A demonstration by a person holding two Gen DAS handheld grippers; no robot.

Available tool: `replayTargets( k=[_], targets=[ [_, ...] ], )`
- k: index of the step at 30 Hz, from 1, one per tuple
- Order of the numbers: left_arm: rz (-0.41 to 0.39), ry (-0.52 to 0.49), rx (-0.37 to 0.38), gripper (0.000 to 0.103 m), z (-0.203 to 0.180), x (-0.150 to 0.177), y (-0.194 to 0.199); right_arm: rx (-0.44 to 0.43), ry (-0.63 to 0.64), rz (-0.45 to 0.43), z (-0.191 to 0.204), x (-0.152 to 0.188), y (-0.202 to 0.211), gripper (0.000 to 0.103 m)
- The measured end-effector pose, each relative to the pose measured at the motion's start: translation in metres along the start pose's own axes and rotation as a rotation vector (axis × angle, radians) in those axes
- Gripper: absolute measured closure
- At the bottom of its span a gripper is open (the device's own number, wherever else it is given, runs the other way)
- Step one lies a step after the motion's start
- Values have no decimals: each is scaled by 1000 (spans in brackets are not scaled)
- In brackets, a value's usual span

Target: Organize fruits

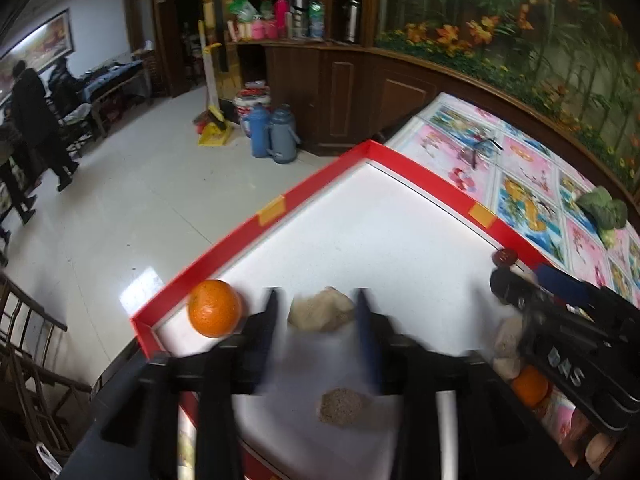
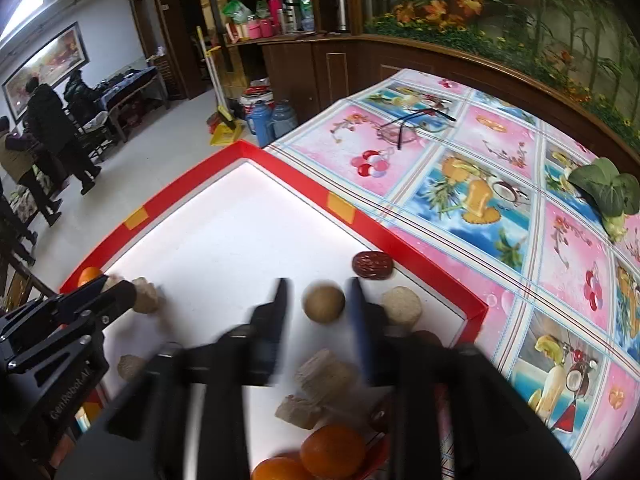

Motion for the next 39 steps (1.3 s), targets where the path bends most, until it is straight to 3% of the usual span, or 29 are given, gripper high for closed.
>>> replayTargets(
  k=[2, 7, 9, 10, 15, 24, 30, 34, 39],
  targets=[
    [-36, 9, -14, 23, 3, -2, 6, -11, -7, -9, -2, 1, 5, 33],
    [-39, -4, -16, 23, 2, 0, 19, -21, -20, -64, -7, 4, 37, 18],
    [-30, -17, -3, 22, 1, 4, 25, -26, -13, -94, -8, 10, 57, 2],
    [-32, -20, 4, 22, 0, 7, 29, -25, -5, -106, -8, 13, 65, 0],
    [-66, -24, 25, 18, 3, 25, 54, -30, 52, -131, -7, 48, 114, 0],
    [-70, -65, 27, 11, -4, 52, 82, -36, 214, -122, 22, 103, 158, 0],
    [-68, -51, 37, 10, -3, 57, 94, -35, 234, -146, 27, 115, 177, 0],
    [-75, -27, 78, 0, -1, 57, 98, -28, 230, -155, 27, 117, 181, 0],
    [-110, -27, 48, 0, 0, 52, 100, -29, 231, -159, 31, 116, 181, 0]
  ],
)
Point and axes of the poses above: each gripper's, at about its wrist camera, not at the fingertips, and y roughly against the way its jaws point, z to its left, x to its underside, the point moved 7 cm from there along -y, roughly the way its jaws point, and after that the axes turned 13 degrees about -x, right-handed, at the moved point
